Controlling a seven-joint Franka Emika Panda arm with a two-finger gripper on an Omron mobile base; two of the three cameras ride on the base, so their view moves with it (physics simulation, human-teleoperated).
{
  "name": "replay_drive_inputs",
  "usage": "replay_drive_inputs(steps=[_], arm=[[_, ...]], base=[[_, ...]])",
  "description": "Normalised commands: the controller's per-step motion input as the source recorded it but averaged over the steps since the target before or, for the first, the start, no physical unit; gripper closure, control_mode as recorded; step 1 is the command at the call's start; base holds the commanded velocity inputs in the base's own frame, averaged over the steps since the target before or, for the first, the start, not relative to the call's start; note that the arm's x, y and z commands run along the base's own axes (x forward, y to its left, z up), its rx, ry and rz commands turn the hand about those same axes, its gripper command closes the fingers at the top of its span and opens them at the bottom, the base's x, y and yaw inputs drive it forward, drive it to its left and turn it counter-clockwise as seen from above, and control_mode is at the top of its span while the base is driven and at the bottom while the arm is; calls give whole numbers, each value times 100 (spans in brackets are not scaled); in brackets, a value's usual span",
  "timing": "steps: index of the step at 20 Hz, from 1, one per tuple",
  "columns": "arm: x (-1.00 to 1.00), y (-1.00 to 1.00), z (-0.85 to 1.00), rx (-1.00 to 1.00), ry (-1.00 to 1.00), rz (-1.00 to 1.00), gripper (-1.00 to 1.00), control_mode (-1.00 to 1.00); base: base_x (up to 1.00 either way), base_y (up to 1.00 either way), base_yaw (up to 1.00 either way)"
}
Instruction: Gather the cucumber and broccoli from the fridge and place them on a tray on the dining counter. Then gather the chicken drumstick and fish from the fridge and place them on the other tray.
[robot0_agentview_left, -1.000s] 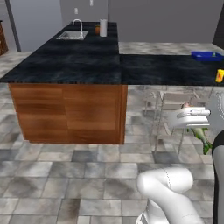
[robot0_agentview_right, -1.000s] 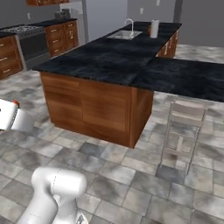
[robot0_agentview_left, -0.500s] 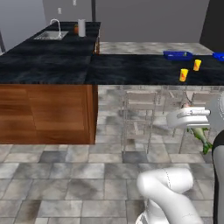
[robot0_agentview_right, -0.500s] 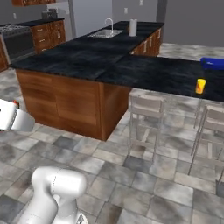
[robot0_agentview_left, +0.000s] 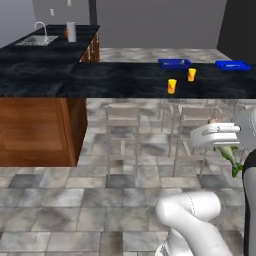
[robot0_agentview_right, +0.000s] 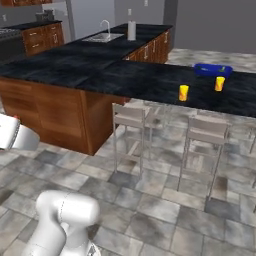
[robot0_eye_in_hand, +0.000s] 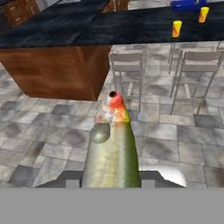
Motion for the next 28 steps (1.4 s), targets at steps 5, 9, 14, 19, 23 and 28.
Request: replay_drive_inputs(steps=[5, 9, 14, 19, 23, 28], arm=[[0, 0, 0, 0, 0, 0, 100, 100], [0, 0, 0, 0, 0, 0, 100, 100], [0, 0, 0, 0, 0, 0, 100, 100], [0, 0, 0, 0, 0, 0, 100, 100], [0, 0, 0, 0, 0, 0, 100, 100], [0, 0, 0, 0, 0, 0, 100, 100]], base=[[28, -100, 0], [33, -100, 0], [34, -100, 0], [34, -100, 0], [35, -100, 0], [36, -100, 0]])
